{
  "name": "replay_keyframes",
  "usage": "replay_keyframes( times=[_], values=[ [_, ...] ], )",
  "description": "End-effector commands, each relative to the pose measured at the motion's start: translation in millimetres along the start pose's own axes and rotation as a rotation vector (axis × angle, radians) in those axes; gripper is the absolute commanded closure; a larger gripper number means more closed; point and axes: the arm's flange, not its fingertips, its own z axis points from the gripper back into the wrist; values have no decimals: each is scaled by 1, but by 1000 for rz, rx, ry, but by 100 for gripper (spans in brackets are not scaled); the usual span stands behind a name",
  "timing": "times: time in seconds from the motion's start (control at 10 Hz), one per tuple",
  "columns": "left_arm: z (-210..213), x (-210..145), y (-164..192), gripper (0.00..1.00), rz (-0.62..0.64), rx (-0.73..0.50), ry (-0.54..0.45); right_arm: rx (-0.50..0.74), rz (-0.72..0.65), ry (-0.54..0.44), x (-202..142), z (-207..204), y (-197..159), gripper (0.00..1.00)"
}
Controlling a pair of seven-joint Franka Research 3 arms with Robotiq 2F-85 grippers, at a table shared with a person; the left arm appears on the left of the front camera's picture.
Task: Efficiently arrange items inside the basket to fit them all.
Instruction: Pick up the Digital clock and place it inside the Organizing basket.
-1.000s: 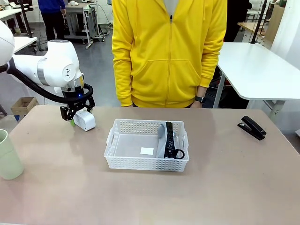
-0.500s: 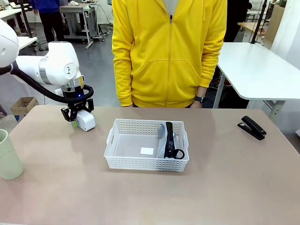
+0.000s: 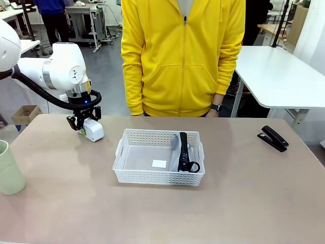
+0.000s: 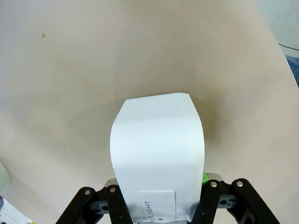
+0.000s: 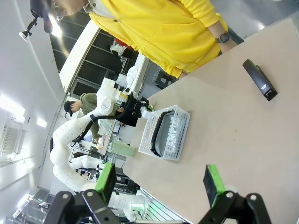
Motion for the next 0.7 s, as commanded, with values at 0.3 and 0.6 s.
replay_keyframes(
  times=[0.3,0.6],
  values=[
    [86,-46,38,100,-78,-25,31,17,26,-17,4,0,1,0],
    [141,-110,118,100,-696,-94,127,17,26,-17,4,0,1,0]
  ],
)
